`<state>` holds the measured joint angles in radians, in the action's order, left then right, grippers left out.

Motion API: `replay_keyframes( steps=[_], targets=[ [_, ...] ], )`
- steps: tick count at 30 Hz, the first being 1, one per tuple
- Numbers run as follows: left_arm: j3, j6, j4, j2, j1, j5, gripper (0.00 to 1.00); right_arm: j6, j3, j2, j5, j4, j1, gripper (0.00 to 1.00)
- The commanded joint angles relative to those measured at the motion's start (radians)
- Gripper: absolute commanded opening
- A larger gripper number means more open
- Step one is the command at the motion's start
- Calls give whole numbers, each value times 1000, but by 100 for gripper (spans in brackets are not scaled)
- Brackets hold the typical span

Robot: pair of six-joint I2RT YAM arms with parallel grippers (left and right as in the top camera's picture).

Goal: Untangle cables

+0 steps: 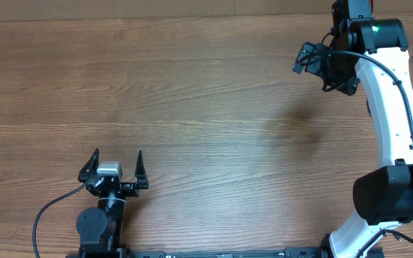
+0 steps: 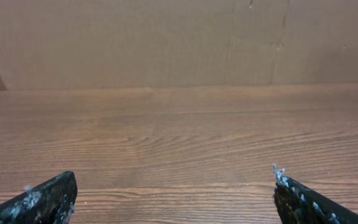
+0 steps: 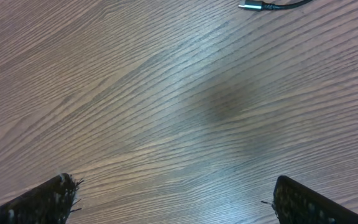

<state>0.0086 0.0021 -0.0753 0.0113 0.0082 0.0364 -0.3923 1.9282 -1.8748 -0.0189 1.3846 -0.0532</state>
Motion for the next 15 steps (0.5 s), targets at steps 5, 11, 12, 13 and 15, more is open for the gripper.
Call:
replay_keyframes(
  steps=[5, 11, 12, 13, 15],
  targets=[
    [-4, -9, -2, -7, 5, -11, 100, -4, 6, 5, 1, -2, 2, 100],
    [-4, -9, -2, -7, 5, -11, 100, -1, 6, 5, 2, 5, 3, 100],
    [-4, -9, -2, -7, 5, -11, 99, 0, 6, 5, 2, 7, 3, 100],
    [-4, -9, -2, -7, 5, -11, 99, 0, 6, 5, 2, 13, 3, 100],
    [-4, -9, -2, -7, 5, -11, 100, -1, 6, 6, 2, 13, 3, 100]
  ],
)
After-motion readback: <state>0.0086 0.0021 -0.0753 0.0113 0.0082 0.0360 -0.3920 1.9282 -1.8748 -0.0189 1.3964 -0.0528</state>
